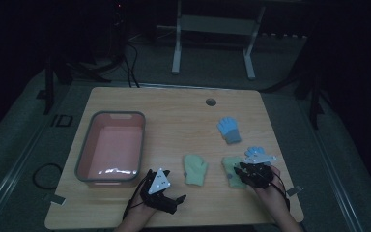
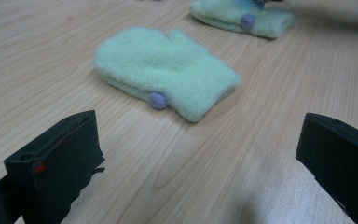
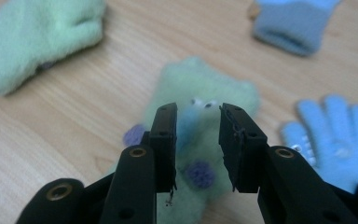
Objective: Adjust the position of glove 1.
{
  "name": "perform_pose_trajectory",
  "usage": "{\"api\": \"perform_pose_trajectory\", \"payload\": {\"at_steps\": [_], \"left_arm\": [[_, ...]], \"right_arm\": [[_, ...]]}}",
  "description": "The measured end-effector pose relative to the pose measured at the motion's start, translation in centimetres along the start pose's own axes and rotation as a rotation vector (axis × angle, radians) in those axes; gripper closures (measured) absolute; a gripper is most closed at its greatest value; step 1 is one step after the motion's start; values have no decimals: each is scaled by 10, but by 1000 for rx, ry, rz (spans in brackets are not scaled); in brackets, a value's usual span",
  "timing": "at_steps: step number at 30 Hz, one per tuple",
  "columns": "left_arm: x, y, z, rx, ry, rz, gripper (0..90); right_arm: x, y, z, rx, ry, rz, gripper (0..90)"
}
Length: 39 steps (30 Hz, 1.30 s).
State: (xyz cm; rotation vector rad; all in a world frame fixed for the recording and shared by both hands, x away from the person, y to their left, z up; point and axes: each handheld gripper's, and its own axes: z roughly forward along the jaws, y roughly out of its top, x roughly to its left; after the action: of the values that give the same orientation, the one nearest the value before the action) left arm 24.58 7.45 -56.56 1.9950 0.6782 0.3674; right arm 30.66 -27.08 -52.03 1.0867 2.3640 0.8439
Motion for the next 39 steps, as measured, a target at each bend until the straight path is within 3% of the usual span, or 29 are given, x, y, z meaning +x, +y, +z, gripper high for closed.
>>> {"api": "perform_pose_trajectory", "payload": {"at_steps": [6, 8, 10, 12, 19, 22, 33, 39], "left_arm": [[0, 0, 0, 2, 5, -3, 1], [1, 0, 0, -2, 4, -8, 1], [1, 0, 0, -4, 2, -16, 1], [1, 0, 0, -4, 2, -16, 1], [0, 0, 0, 3, 3, -3, 1], [1, 0, 0, -2, 5, -6, 1], [0, 0, 0, -2, 6, 2, 1], [-1, 0, 0, 0, 5, 3, 1]], "right_arm": [[6, -10, 13, -2, 3, 27, 669], [10, -15, 16, -9, -25, 19, 672], [12, -19, 17, -37, -38, 59, 684], [15, -20, 18, -46, -59, 66, 706], [24, -19, 18, -35, -108, 66, 829], [27, -17, 16, -42, -142, 94, 866], [44, 17, -17, -128, -174, 154, 872], [58, 42, -30, -165, -160, 164, 872]]}}
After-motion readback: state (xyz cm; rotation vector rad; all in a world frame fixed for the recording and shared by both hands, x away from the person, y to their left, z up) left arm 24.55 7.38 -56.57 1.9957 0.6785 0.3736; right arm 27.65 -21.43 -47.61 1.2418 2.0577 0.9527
